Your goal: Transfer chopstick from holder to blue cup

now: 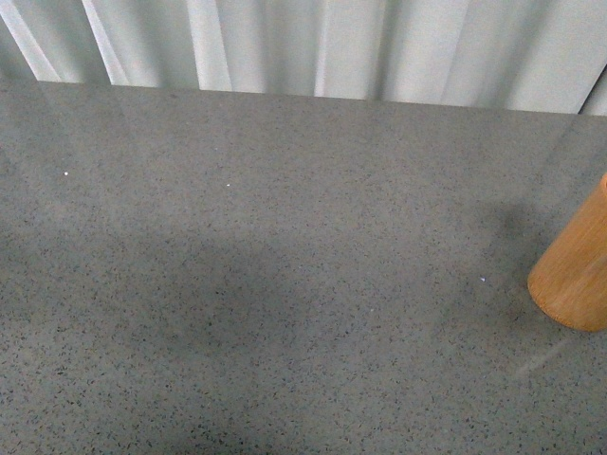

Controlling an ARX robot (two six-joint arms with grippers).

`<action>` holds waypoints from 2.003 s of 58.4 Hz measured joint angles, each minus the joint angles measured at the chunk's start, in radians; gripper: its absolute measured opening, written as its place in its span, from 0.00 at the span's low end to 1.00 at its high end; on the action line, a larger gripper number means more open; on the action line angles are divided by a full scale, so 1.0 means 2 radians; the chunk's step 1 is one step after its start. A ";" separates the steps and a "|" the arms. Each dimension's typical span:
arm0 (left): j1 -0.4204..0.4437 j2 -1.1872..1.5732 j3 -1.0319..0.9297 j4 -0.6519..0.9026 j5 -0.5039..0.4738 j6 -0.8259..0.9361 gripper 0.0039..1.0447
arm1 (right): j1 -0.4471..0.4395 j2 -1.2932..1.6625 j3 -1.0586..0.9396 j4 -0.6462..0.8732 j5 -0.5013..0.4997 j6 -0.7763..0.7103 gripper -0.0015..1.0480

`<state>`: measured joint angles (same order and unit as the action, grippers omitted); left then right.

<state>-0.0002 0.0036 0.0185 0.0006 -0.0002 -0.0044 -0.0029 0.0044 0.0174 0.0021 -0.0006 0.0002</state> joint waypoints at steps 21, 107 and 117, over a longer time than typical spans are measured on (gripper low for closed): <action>0.000 0.000 0.000 0.000 0.000 0.000 0.94 | 0.000 0.000 0.000 0.000 0.000 0.000 0.90; 0.200 0.830 0.407 0.015 -0.102 -0.017 0.94 | 0.000 0.000 0.000 0.000 0.000 0.000 0.90; 0.215 0.848 0.422 0.008 -0.107 -0.031 0.94 | 0.000 0.000 0.000 0.000 0.000 0.000 0.90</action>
<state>0.4301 1.6997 0.8635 0.0170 -0.2142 -0.0654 -0.0029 0.0044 0.0174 0.0021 -0.0006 0.0002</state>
